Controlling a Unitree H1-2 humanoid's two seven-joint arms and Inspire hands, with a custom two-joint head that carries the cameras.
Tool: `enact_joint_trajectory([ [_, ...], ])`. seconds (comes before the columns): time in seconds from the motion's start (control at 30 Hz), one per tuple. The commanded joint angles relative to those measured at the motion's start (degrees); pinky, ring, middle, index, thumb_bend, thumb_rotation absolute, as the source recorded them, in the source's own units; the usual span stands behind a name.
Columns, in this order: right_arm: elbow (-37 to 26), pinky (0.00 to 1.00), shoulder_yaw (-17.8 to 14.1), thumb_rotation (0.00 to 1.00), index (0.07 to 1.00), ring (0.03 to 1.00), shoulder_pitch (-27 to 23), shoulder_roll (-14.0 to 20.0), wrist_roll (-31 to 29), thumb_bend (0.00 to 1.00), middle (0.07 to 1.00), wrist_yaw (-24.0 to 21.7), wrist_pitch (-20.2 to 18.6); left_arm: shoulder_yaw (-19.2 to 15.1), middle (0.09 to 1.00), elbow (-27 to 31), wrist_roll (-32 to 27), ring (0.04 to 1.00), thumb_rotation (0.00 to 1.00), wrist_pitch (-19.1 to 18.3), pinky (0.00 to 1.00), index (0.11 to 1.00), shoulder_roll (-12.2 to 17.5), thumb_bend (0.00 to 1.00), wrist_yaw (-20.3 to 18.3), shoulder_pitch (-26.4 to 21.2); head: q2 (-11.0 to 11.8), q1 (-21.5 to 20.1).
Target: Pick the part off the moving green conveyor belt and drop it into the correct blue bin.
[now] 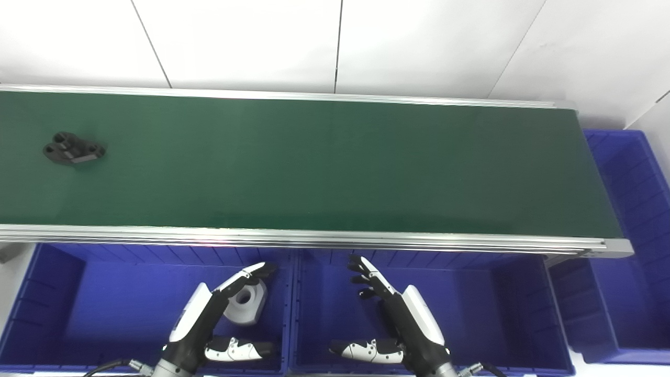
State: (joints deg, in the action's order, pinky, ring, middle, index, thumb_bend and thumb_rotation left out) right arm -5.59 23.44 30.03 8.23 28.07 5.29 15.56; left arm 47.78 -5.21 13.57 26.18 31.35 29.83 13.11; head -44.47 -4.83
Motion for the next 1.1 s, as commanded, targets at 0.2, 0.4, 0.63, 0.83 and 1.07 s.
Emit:
enact_joint_trajectory([
  [0.2, 1.7, 0.73, -0.3, 0.35, 0.947, 0.838, -0.2, -0.3, -0.5, 0.80, 0.907, 1.2, 4.7, -0.3, 0.833, -1.8, -1.7, 0.787, 0.65, 0.7, 0.72, 0.836, -1.1, 0.74, 2.0, -0.7, 3.7, 5.0],
  [0.4, 5.3, 0.72, -1.1, 0.35, 0.949, 0.842, -1.2, 0.1, -1.2, 0.80, 0.907, 1.6, 7.5, 1.1, 0.838, -4.7, -0.1, 0.794, 0.64, 0.7, 0.73, 0.840, -2.6, 0.76, 4.5, -1.6, 8.9, 13.1],
  [0.63, 7.9, 0.72, -2.3, 0.37, 0.972, 0.864, -2.0, 0.0, -1.4, 0.81, 0.926, 1.3, 8.2, 2.4, 0.819, -7.6, -0.1, 0.776, 0.59, 0.7, 0.71, 0.819, -3.7, 0.79, 5.4, -3.0, 13.3, 19.0],
  [0.83, 9.2, 0.72, -2.7, 0.34, 0.977, 0.868, -2.7, 0.0, -1.0, 0.80, 0.926, 1.5, 9.2, 3.0, 0.807, -8.9, -0.3, 0.763, 0.58, 0.7, 0.69, 0.802, -4.0, 0.79, 5.9, -3.6, 14.6, 19.4],
  [1.07, 9.4, 0.73, -2.9, 0.35, 0.971, 0.866, -2.9, -0.5, -0.2, 0.80, 0.915, 1.7, 8.9, 3.5, 0.803, -9.6, -0.1, 0.757, 0.58, 0.7, 0.68, 0.798, -3.8, 0.79, 6.4, -4.2, 15.6, 17.7],
])
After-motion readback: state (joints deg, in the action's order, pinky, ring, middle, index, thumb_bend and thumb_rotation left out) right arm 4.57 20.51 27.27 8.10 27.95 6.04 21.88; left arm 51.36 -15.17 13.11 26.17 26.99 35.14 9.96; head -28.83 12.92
